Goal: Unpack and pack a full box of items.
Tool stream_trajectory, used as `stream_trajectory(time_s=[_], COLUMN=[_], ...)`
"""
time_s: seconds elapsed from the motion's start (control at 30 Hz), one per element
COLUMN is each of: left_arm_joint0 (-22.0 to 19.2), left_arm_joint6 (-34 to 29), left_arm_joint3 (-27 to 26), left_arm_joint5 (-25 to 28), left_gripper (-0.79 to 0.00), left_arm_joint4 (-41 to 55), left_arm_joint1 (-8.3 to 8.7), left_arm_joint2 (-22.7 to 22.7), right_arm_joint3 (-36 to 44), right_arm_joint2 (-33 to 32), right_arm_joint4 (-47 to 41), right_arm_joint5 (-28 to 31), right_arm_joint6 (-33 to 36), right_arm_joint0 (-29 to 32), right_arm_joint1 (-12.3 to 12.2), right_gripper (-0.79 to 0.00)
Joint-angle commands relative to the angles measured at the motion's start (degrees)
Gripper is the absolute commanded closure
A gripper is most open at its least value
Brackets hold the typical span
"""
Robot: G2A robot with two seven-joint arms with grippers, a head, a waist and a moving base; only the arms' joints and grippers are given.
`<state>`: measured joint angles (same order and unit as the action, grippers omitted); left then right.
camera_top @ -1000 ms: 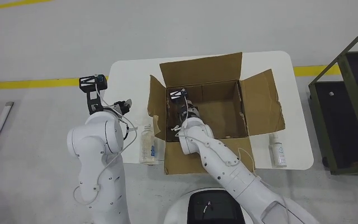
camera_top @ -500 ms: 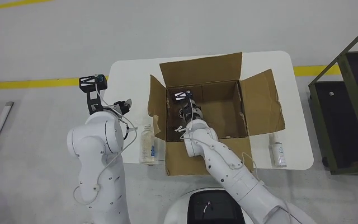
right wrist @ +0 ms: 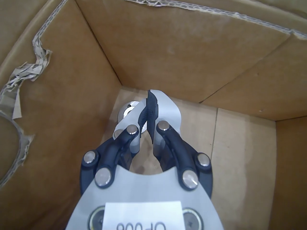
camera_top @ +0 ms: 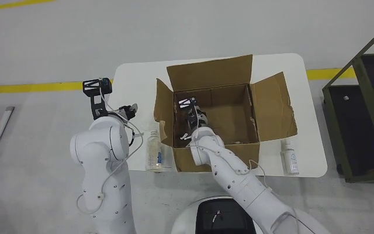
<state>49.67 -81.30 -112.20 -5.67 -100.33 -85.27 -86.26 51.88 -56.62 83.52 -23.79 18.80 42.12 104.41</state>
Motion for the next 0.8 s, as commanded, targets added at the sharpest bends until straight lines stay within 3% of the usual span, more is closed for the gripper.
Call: stream_trajectory(time_s=[0.0,0.43,0.6,0.77], left_arm_joint0=[0.00,0.00,0.00,0.00], left_arm_joint6=[0.00,0.00,0.00,0.00], left_arm_joint3=[0.00,0.00,0.00,0.00], left_arm_joint5=[0.00,0.00,0.00,0.00], left_gripper=[-0.785,-0.785,-0.785,-0.785], left_arm_joint4=[0.00,0.00,0.00,0.00], left_arm_joint1=[0.00,0.00,0.00,0.00], left_arm_joint2=[0.00,0.00,0.00,0.00], right_arm_joint3=[-1.36,-7.35,-3.88,5.27], right_arm_joint2=[0.35,0.91,-0.47,-2.53], right_arm_joint4=[-0.12,-0.56,-0.37,1.57], right_arm_joint5=[-0.19,-3.03,-3.57,-3.09], right_arm_joint6=[-0.15,1.16,3.51,8.86], right_arm_joint0=[-0.88,-4.20,-3.07,0.37], right_arm_joint1=[0.34,1.89,1.59,0.58], right_gripper=[0.000,0.000,0.000,-0.034])
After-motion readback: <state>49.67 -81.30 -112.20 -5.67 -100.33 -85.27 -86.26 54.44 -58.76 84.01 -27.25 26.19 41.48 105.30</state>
